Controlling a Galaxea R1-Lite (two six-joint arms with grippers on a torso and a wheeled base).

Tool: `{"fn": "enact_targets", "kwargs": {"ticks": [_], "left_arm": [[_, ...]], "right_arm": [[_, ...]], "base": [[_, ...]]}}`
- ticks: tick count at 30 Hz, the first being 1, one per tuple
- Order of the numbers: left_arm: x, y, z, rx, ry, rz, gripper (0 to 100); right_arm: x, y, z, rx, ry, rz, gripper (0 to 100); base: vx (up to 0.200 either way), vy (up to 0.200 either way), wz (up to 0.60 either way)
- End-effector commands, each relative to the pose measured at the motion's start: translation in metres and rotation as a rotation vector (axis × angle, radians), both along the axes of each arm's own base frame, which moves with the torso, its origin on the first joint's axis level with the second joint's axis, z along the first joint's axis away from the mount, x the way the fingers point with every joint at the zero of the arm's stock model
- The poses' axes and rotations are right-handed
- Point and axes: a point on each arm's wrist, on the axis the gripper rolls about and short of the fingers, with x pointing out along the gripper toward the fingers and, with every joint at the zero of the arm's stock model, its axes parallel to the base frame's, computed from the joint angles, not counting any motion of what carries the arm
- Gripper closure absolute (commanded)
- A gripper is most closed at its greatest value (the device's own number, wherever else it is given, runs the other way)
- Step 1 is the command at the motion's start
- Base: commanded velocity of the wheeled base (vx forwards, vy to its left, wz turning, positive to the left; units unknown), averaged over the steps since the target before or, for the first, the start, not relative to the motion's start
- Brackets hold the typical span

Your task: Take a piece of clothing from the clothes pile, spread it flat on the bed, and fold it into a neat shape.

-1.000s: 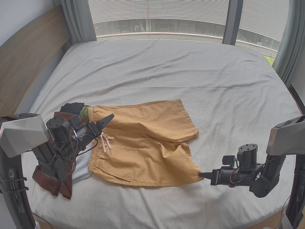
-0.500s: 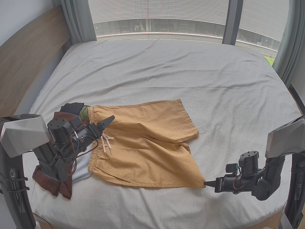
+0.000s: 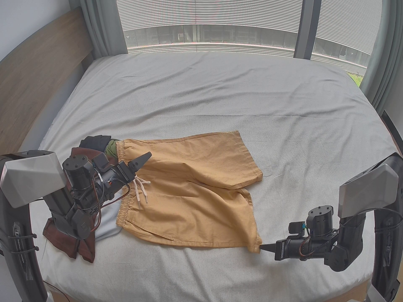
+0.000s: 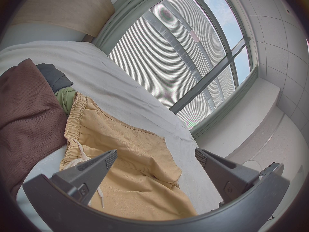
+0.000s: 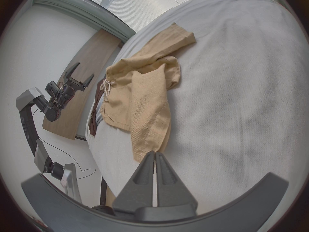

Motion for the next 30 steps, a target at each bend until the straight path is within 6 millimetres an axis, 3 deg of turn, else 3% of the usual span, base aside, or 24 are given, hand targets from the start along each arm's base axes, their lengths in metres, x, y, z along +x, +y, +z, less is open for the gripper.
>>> {"fn": "enact_targets", "kwargs": {"ticks": [1,4,5,12,17,30], "left_arm": [[0.000,0.000,0.001,-0.001,-0.002,0.001,0],[0.000,0.000,0.000,0.000,-0.001,-0.001,0],[0.000,0.000,0.000,0.000,0.001,-0.001,0],[0.000,0.000,-0.001,0.000,0.003,-0.001,0],[0.000,0.000,-0.001,0.000,0.003,-0.002,0],[0.000,0.000,-0.001,-0.002,0.002,0.000,0]], "right_arm": [[-0.004,-0.001,-0.021,-0.012,0.030,0.000,100],[-0.007,-0.002,-0.021,-0.006,0.016,0.000,100],[-0.006,-0.003,-0.020,-0.002,0.008,-0.002,0],[-0.001,-0.008,-0.004,0.019,-0.045,-0.029,0],[0.028,-0.014,0.017,0.094,-0.153,-0.103,0],[0.090,0.013,0.018,0.224,-0.012,-0.275,0]], "base": [[0.000,0.000,0.00],[0.000,0.000,0.00],[0.000,0.000,0.00],[0.000,0.000,0.00],[0.000,0.000,0.00],[0.000,0.000,0.00]]}}
